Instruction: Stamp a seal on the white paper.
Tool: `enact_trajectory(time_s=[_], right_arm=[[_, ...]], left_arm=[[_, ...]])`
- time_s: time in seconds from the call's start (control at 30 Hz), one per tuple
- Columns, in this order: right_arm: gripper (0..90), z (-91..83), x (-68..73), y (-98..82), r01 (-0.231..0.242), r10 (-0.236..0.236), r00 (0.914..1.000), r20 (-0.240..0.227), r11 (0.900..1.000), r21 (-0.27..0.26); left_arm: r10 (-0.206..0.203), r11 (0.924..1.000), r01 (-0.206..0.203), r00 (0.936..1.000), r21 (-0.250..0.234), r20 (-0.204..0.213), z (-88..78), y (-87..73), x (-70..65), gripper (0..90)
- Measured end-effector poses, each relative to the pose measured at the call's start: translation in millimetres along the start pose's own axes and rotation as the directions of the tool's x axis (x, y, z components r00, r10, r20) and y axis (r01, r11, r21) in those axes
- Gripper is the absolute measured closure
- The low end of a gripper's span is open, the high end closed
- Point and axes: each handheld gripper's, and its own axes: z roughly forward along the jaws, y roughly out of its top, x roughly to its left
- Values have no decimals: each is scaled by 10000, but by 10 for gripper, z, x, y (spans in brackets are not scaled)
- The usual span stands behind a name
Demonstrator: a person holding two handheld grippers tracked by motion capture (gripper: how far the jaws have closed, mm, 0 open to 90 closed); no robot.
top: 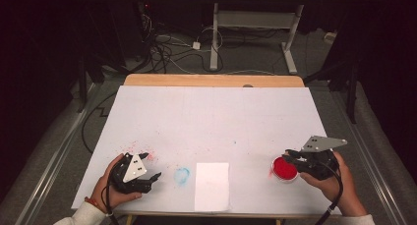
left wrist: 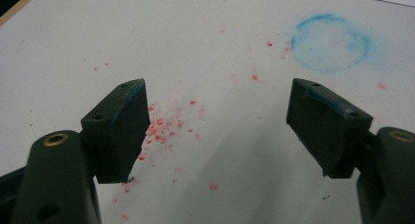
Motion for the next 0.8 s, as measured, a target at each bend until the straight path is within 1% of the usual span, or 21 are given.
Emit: enact_trajectory(time_s=[0.27,0.63,0.8], right_arm=[[766,-18,82,75,205,-207,9997,-129,9996,-218],[766,4,220,190,572,-583,9978,-306,9977,-356],[765,26,282,242,750,-767,9962,-409,9963,-425]], left_arm=[[7,10000,-7,10000,7,22,-4,-2,3,232],[26,10000,-26,10000,9,13,-9,-3,1,232],[70,10000,-70,9999,-49,108,-12,-2,-3,228]])
